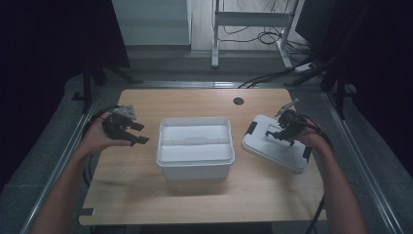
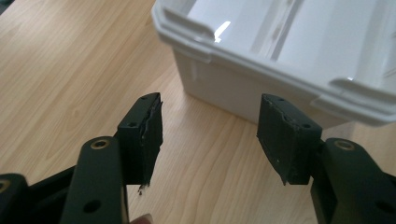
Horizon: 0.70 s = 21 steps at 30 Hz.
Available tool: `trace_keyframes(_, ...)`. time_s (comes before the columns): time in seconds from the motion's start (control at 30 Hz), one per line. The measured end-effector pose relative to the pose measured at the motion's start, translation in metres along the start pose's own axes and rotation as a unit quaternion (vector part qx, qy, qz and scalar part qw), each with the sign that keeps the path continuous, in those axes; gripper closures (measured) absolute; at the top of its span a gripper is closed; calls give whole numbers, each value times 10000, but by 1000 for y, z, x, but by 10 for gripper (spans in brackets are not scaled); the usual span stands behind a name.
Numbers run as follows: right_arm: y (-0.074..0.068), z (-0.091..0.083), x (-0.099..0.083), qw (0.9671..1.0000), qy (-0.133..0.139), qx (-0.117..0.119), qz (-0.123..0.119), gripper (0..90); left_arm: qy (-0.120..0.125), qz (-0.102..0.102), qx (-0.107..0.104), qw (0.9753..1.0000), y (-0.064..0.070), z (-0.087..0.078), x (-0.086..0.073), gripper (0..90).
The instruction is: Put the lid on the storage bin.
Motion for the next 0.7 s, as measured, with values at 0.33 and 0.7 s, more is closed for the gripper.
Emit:
trace_keyframes(0.33, 2, 18, -15, 9982, -529, 165, -243, 638, -73, -401, 49, 9992, -16, 8, -28, 405)
trace_keyframes(0.7, -7, 22, -19, 9951, -782, 320, -520, 803, -95, -627, 46, 9980, -16, 20, -49, 405)
Point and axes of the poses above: each handheld gripper's, and its own axes: z roughly forward along the jaws, x roughly out of its top, y roughly to its right, the point moved 9 cm from there along z, roughly forward along the jaws, and after that the axes turned 11 degrees about x, right-handed, at the moved point
